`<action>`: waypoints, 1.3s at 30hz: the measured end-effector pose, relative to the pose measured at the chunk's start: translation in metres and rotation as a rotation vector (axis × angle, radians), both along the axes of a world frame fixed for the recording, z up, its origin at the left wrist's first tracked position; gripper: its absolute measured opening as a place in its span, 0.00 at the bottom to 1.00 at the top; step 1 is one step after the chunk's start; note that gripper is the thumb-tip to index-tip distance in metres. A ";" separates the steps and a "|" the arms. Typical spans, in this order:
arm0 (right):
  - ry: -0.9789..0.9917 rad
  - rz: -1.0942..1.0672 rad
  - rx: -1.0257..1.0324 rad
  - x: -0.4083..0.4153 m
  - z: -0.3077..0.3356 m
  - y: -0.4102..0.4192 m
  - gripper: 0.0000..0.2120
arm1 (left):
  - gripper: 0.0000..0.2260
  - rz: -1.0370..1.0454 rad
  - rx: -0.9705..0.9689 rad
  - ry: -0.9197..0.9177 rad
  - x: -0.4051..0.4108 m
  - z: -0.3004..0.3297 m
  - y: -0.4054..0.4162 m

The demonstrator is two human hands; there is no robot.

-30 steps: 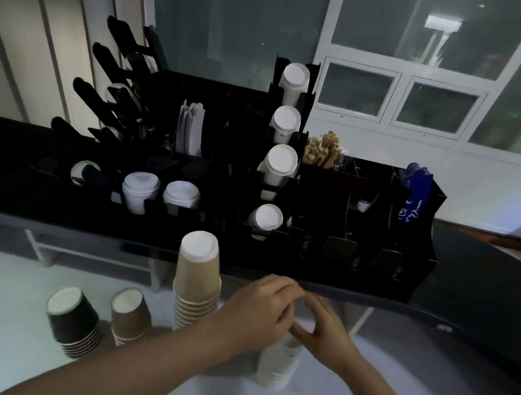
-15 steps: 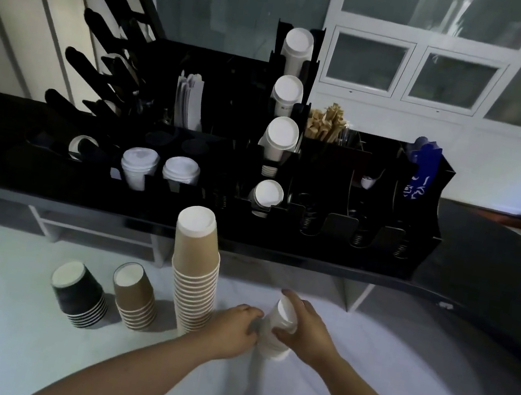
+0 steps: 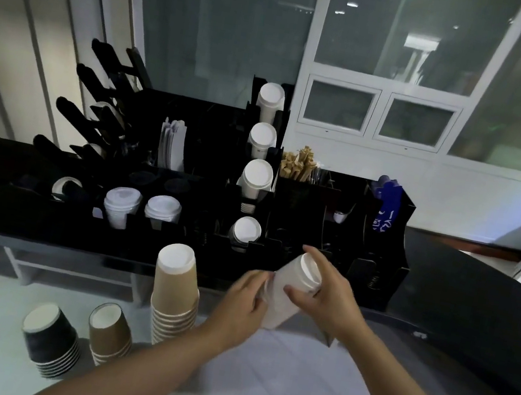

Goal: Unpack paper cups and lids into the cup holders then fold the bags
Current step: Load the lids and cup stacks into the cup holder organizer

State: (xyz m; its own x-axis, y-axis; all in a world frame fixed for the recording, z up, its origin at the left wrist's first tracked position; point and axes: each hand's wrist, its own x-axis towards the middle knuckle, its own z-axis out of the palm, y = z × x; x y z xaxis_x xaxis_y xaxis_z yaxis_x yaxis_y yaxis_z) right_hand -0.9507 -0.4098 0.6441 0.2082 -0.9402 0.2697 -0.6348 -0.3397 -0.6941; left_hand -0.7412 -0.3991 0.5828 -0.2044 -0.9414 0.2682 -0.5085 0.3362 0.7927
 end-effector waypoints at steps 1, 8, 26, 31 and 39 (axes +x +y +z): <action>-0.006 0.011 -0.037 -0.001 0.018 -0.002 0.40 | 0.20 0.017 -0.069 0.008 0.000 0.013 -0.001; 0.036 0.086 -0.170 0.009 0.115 -0.014 0.39 | 0.18 0.080 -0.344 0.019 0.020 0.101 -0.022; 0.002 0.075 -0.325 0.066 0.149 -0.049 0.37 | 0.23 0.054 -0.231 -0.026 0.093 0.134 -0.065; 0.155 0.098 -0.301 0.077 0.122 -0.060 0.38 | 0.16 0.127 -0.147 -0.068 0.117 0.112 -0.062; 0.348 0.077 -0.361 0.103 0.101 -0.069 0.37 | 0.13 0.074 -0.064 -0.164 0.138 0.084 -0.051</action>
